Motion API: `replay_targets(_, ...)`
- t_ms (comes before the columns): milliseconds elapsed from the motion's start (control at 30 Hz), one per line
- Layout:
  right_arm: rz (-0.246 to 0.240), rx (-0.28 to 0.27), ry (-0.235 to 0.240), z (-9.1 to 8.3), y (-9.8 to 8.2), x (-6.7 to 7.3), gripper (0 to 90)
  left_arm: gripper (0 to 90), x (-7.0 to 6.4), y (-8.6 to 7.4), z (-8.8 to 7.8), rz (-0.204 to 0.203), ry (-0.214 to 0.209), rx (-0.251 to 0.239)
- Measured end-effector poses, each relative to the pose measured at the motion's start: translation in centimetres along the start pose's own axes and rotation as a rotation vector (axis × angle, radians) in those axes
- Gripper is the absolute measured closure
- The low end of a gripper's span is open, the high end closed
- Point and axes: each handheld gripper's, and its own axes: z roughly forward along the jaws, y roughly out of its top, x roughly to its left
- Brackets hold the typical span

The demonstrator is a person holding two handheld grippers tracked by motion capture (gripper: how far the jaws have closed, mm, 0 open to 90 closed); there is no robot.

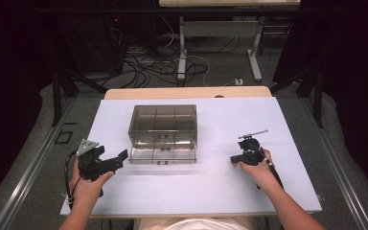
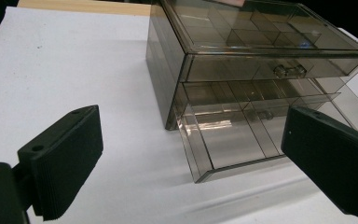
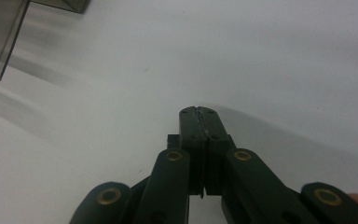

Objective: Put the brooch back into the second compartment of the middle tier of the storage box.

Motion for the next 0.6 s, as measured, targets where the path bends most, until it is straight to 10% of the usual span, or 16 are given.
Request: replay_targets(600, -0.017, -0.049, 0.002, -0.44, 0.02, 0.53, 90.0, 5.3, 0.07, -0.03, 0.03, -0.001, -0.002, -0.001)
